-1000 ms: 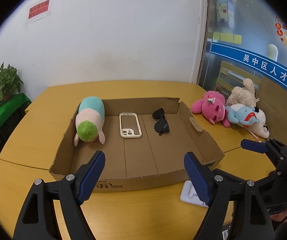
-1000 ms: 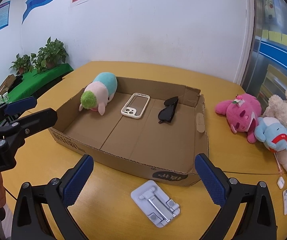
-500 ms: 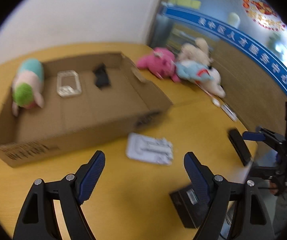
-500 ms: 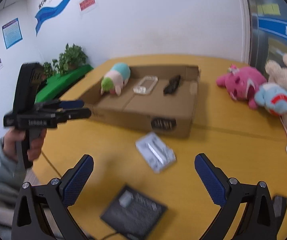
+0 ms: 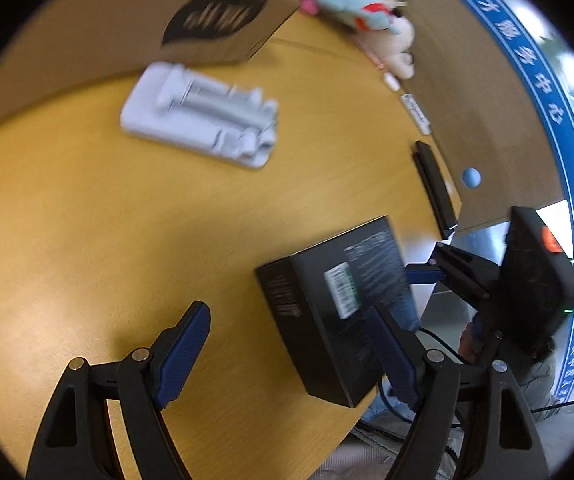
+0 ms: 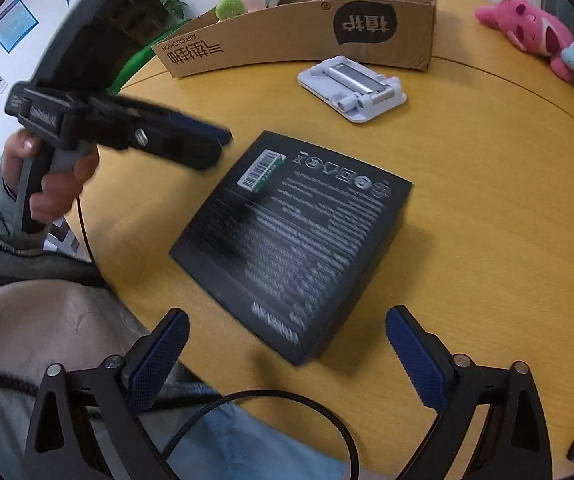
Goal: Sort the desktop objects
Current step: 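Reach both grippers to the black UGREEN box and grasp it, then lift the black box with both grippers and carry it over the cardboard box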
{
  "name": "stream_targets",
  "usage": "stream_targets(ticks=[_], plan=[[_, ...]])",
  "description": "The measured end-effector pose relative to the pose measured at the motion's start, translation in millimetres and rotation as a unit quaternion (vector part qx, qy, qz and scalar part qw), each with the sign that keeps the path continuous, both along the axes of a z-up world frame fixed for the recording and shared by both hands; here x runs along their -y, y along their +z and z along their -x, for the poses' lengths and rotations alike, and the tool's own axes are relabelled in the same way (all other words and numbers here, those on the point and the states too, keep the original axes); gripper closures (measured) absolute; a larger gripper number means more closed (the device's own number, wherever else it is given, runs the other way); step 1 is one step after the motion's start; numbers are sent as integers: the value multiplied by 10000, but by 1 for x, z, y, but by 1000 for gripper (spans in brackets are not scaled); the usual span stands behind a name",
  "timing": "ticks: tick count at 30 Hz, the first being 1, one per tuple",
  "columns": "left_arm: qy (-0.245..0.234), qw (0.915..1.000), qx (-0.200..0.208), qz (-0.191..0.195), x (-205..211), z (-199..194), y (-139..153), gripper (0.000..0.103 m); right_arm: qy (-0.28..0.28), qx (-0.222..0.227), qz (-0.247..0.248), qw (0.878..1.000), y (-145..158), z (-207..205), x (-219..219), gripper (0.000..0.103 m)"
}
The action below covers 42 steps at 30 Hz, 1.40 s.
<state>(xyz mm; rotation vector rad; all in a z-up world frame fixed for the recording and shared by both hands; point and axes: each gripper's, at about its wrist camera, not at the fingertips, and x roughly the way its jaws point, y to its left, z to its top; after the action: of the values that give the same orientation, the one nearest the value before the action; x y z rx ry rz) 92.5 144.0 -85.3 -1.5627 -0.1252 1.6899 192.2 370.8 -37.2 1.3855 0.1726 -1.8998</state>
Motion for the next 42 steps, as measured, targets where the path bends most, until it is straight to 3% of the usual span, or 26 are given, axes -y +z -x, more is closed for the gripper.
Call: stream_targets(ticks=[6, 11, 14, 20, 23, 26, 34, 42], plan=[[194, 9998, -48, 32, 16, 10, 1, 24, 539, -225, 396, 9975, 15, 3, 37, 5], [597, 9981, 30, 122, 47, 18, -2, 24, 863, -223, 161, 9959, 10, -2, 44, 5], [528, 9985, 160, 20, 55, 13, -3, 24, 897, -110, 71, 9959, 3, -2, 42, 5], [602, 9980, 190, -52, 59, 8, -3, 25, 1277, -63, 609, 9899, 14, -8, 61, 6], [784, 9962, 325, -172, 75, 12, -7, 38, 1361, -281, 272, 9899, 10, -9, 67, 7], [830, 9956, 357, -260, 78, 12, -9, 40, 1333, -374, -155, 9903, 1, -4, 74, 7], [1027, 9943, 94, -259, 77, 9, -9, 40, 1279, -707, -211, 9890, 4, -12, 83, 14], [1076, 9935, -366, -95, 94, 8, 16, 39, 1290, -1206, -365, 9836, 15, -25, 101, 14]])
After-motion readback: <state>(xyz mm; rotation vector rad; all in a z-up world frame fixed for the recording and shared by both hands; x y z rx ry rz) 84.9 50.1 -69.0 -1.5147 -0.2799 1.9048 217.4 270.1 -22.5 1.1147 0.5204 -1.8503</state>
